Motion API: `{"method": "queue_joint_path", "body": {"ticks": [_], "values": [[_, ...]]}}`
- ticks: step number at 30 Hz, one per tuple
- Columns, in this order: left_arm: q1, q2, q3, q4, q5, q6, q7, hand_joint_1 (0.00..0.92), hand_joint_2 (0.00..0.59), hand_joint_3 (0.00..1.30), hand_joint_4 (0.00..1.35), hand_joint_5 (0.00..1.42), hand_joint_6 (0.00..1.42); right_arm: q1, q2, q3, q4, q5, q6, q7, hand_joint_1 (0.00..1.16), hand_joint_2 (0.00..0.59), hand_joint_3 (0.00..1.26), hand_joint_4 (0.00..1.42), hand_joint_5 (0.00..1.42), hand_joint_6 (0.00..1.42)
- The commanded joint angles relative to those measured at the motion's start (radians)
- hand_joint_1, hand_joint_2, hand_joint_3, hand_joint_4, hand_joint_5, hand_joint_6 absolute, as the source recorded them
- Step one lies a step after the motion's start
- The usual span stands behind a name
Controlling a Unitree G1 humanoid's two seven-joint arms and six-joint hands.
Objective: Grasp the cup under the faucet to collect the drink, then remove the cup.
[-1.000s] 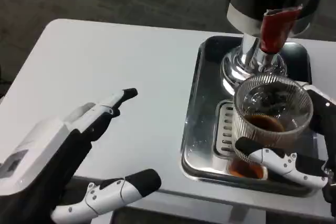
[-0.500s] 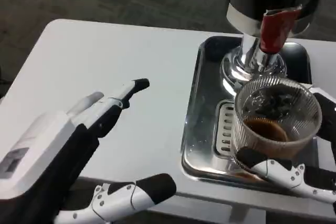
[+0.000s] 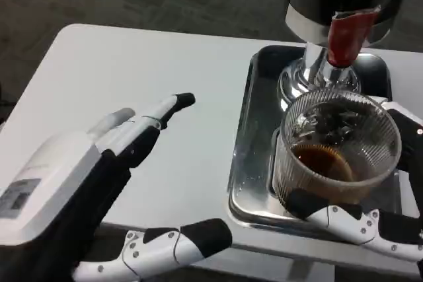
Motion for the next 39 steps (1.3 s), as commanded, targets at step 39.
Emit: {"method": "queue_joint_path", "body": {"ticks": [39], "values": [[0.065,0.021,0.158,-0.026,-0.124,-0.121,-0.056,0.0,0.04,0.1,0.1,0.16,0.04,0.154,-0.005,0.08,-0.212,0.039,0.028,0.099,0.81,0.171,0.65,0.68,0.85,0.86]]}}
